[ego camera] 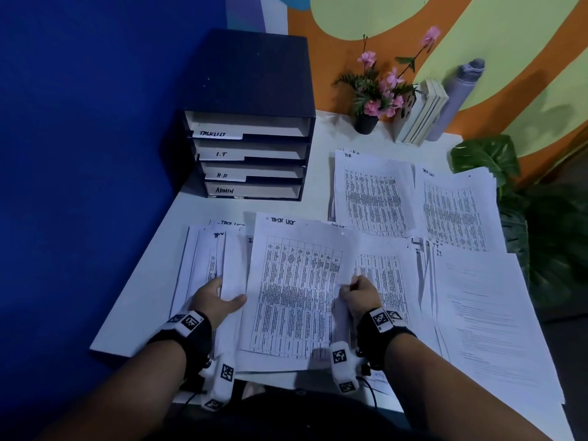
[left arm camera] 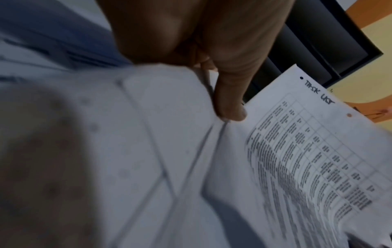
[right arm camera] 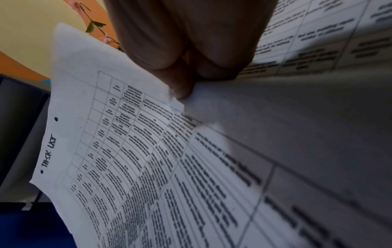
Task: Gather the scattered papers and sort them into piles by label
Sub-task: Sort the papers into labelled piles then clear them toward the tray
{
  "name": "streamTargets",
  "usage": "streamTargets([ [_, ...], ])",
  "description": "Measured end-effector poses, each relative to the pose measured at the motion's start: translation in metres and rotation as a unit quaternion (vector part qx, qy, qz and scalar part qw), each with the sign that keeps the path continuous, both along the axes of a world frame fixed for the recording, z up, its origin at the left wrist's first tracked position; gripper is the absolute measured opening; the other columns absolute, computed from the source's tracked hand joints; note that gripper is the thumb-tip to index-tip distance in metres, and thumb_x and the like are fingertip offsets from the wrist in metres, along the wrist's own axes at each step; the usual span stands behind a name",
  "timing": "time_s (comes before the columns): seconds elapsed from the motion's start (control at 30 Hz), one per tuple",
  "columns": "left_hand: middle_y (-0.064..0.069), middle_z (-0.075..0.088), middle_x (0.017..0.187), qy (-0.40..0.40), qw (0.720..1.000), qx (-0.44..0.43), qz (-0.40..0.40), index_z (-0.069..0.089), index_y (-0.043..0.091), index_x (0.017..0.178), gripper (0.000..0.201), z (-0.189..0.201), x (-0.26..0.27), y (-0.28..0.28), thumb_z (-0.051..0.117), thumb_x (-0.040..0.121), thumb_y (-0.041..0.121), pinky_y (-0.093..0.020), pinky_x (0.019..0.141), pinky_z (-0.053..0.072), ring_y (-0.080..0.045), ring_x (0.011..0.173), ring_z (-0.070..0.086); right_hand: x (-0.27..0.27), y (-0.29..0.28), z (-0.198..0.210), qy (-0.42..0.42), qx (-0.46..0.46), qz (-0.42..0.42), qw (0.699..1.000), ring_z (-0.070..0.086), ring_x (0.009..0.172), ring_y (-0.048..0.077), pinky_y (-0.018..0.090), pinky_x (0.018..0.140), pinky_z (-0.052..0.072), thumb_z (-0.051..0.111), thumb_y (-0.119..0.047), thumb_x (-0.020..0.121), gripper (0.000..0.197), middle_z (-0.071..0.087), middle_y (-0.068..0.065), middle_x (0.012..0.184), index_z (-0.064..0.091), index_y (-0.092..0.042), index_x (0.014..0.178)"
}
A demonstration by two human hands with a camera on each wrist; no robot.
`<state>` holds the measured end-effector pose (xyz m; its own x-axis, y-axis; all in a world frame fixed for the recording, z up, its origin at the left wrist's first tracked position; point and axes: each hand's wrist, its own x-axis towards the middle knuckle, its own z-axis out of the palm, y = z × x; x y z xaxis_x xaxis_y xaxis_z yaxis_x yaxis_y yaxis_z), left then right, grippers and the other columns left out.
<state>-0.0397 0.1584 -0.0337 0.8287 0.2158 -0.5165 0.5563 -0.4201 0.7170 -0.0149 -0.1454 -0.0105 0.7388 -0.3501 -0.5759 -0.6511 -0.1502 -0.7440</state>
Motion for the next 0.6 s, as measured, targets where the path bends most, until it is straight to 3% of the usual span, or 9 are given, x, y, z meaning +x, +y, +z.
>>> streamTargets([
  [0.07,-0.007,0.066,0.118,-0.012,1.0,0.019,-0.018,0.055,0.011,0.129,0.07,0.003,0.001,-0.003,0.081,0.069,0.035,-0.035,0.096,0.05,-0.024,0.107,0.063,0.003,0.001,-0.001,-0.008,-0.026,0.028,0.999,0.064,0.071,0.029,0.044,0.068,0.06,0.057,-0.007,0.091,0.013,0.066,0.014,0.082,0.052,-0.014,0.082],
  [0.2,-0.002,0.066,0.101,-0.056,0.997,0.058,0.003,0.06,0.01,0.118,0.038,0.022,0.011,-0.007,0.07,0.082,0.011,-0.026,0.083,0.046,-0.022,0.091,0.062,0.012,-0.002,0.002,-0.06,-0.08,0.049,0.994,0.059,0.069,0.024,0.026,0.058,0.049,0.056,-0.006,0.091,0.015,0.062,0.006,0.075,0.05,-0.015,0.08],
  [0.33,-0.008,0.065,0.102,-0.092,0.991,0.084,0.04,0.062,0.007,0.11,0.025,0.04,0.025,-0.005,0.065,0.085,0.008,-0.03,0.086,0.047,-0.026,0.093,0.061,0.024,-0.017,0.004,-0.102,-0.177,0.048,0.978,0.053,0.071,0.024,0.026,0.064,0.038,0.053,-0.009,0.093,0.007,0.057,0.008,0.076,0.05,-0.009,0.087],
  [0.47,-0.01,0.064,0.104,-0.102,0.987,0.063,0.107,0.063,0.004,0.111,0.024,0.049,0.039,-0.006,0.063,0.087,0.007,-0.029,0.087,0.046,-0.029,0.099,0.061,0.033,-0.049,0.005,-0.093,-0.201,0.027,0.975,0.05,0.073,0.024,0.026,0.066,0.037,0.048,-0.007,0.093,0.01,0.054,0.014,0.077,0.05,-0.002,0.084],
  [0.53,-0.013,0.062,0.118,-0.099,0.984,0.056,0.135,0.061,0.002,0.115,0.029,0.049,0.045,-0.005,0.064,0.087,0.01,-0.033,0.096,0.045,-0.032,0.109,0.058,0.034,-0.068,0.006,-0.081,-0.208,-0.011,0.975,0.05,0.074,0.024,0.027,0.067,0.037,0.047,-0.009,0.093,0.009,0.054,0.015,0.08,0.053,-0.001,0.093],
  [0.6,-0.012,0.062,0.121,-0.09,0.984,0.05,0.146,0.061,0.002,0.116,0.03,0.048,0.047,-0.006,0.063,0.087,0.011,-0.035,0.1,0.044,-0.031,0.112,0.057,0.032,-0.086,0.011,-0.062,-0.196,-0.074,0.976,0.052,0.073,0.026,0.031,0.066,0.04,0.046,-0.014,0.095,0.013,0.055,0.013,0.082,0.046,-0.01,0.108],
])
